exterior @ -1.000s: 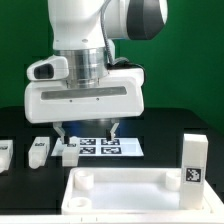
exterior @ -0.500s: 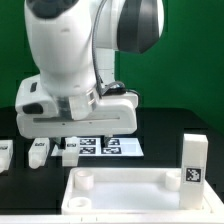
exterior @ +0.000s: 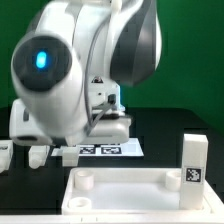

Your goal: Assemble desk

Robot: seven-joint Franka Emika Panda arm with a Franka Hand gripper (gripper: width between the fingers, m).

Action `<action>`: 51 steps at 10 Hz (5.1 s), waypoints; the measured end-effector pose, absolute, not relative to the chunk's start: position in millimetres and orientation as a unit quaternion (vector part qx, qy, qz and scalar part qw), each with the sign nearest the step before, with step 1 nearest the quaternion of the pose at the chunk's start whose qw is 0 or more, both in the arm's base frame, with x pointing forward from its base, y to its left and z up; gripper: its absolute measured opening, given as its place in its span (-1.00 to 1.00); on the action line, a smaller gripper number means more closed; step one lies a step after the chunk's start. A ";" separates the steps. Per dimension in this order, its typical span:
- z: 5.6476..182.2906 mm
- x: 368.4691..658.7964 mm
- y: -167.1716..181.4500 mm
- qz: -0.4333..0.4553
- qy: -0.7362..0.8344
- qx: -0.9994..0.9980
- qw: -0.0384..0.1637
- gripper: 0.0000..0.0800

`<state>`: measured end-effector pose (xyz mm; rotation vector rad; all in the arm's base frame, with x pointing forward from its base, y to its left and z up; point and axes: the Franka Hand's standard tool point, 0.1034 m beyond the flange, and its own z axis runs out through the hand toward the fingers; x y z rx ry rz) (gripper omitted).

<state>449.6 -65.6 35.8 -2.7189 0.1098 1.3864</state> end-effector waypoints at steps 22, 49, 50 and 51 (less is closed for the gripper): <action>106.5 498.2 -49.2 0.253 0.036 -0.966 0.038 -0.29; 145.7 618.6 -51.1 -0.237 0.095 -0.967 -0.004 -0.29; 142.9 616.2 -52.2 -0.235 0.096 -0.967 -0.006 -0.29; 141.4 615.9 -54.3 -0.234 0.098 -0.967 -0.006 -0.29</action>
Offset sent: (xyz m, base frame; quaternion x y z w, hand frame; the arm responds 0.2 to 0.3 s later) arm -0.0301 -0.0058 -0.0171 0.0242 -0.0463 0.0174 0.9985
